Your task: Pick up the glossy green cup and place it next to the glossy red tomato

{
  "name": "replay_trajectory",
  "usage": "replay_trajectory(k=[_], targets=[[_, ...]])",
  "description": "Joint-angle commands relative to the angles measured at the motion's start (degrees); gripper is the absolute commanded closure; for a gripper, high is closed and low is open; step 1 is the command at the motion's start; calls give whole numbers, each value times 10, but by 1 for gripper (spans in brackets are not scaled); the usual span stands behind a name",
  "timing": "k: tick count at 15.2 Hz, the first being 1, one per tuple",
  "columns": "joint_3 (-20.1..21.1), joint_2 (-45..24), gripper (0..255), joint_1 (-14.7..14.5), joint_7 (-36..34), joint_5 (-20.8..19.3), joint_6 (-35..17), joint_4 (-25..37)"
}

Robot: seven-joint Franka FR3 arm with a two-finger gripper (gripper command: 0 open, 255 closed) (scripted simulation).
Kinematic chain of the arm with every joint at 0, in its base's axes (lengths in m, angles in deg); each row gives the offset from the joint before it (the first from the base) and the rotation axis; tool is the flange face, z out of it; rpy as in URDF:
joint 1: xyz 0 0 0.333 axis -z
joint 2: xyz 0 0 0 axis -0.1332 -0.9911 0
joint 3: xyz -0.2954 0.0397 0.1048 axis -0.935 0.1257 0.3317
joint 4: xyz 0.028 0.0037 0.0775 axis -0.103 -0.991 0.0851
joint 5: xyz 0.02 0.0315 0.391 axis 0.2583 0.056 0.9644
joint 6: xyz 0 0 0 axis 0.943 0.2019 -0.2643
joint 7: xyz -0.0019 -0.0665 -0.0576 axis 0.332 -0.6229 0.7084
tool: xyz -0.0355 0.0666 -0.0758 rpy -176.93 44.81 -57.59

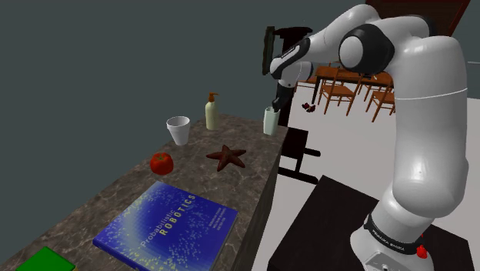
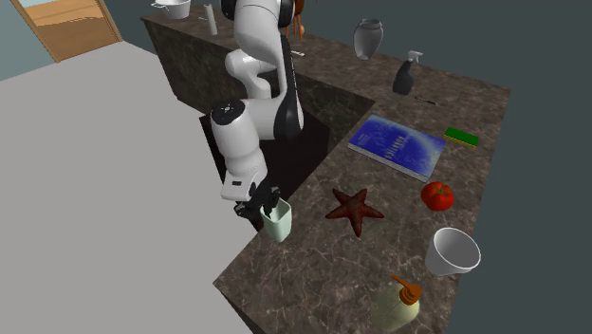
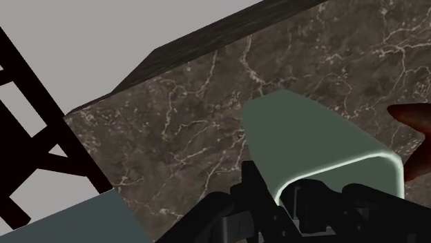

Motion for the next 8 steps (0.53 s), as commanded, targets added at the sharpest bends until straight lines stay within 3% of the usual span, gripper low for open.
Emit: replay_trajectory(k=[1, 8], targets=[[-3, 8, 255, -1, -4, -6, 13, 6], [-12, 30, 255, -5, -20, -24, 55, 29]])
